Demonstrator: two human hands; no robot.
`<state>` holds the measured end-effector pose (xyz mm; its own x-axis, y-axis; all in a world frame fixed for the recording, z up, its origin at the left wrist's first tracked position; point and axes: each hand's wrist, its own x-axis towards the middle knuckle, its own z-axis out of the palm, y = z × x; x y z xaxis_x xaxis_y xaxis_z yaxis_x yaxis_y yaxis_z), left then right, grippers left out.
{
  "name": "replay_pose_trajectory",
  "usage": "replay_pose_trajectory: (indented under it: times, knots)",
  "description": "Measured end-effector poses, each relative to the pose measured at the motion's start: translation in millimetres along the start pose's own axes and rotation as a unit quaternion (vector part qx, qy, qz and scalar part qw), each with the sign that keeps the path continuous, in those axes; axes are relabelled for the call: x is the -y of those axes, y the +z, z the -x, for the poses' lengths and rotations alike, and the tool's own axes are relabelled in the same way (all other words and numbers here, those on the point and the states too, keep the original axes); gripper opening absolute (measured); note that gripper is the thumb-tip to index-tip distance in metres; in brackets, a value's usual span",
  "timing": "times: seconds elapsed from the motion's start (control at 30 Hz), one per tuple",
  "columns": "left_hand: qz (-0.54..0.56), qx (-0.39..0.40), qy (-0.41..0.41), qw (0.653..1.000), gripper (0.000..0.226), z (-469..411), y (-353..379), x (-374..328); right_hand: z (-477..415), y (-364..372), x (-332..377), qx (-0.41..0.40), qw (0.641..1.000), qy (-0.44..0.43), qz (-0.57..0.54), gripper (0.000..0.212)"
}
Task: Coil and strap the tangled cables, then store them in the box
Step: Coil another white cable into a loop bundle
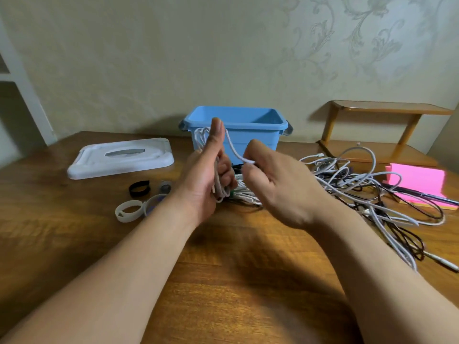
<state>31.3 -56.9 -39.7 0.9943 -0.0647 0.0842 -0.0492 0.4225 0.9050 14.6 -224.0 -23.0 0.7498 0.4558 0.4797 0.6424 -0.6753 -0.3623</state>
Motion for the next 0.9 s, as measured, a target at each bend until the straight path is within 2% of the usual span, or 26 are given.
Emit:
replay_pose_trajectory:
  times: [0.07, 0.13, 0.2, 0.3, 0.37, 0.5, 0.57, 0.63, 0.73, 0.83, 0.9]
  knots:
    - [-0.006, 0.045, 0.005, 0.999, 0.047, 5, 3, -1, 0, 3, 5, 0.025, 0.998, -0.027, 0.042, 0.039]
    - [-0.044, 0.062, 0.039, 0.996, 0.032, 9, 8, -1, 0, 6, 4, 0.031, 0.996, -0.043, 0.065, 0.033]
    - [-0.077, 0.030, 0.061, 0.995, 0.023, 11, 9, 1, 1, 11, 0, 0.022, 0.997, -0.046, 0.064, 0.022]
    - [-0.074, -0.029, 0.060, 0.995, 0.026, 5, 4, 1, 0, 16, -3, 0.025, 0.996, -0.031, 0.078, 0.023]
    - [-0.041, -0.042, 0.068, 0.996, 0.030, -2, 0, 1, 0, 11, -4, 0.034, 0.995, 0.002, 0.097, 0.025]
    - [0.103, -0.048, 0.069, 0.991, 0.031, -12, -9, -7, -1, 1, -23, 0.076, 0.983, 0.071, 0.153, 0.032]
    - [0.125, -0.044, 0.060, 0.989, 0.029, -14, -17, -14, -1, -4, -34, 0.073, 0.979, 0.088, 0.169, 0.034]
    - [0.092, -0.030, 0.051, 0.994, 0.028, -14, -25, -19, -2, -10, -41, 0.036, 0.977, 0.117, 0.173, 0.039]
    - [-0.037, -0.019, 0.045, 0.998, 0.026, -11, -28, -15, -3, -14, -45, -0.049, 0.976, 0.141, 0.159, 0.044]
    - [-0.162, 0.019, 0.047, 0.986, 0.026, -5, -16, -2, -6, -10, -42, -0.077, 0.985, 0.129, 0.081, 0.030]
    - [-0.206, 0.049, 0.055, 0.976, 0.022, 1, -4, 5, -9, -8, -40, -0.083, 0.989, 0.116, 0.038, 0.024]
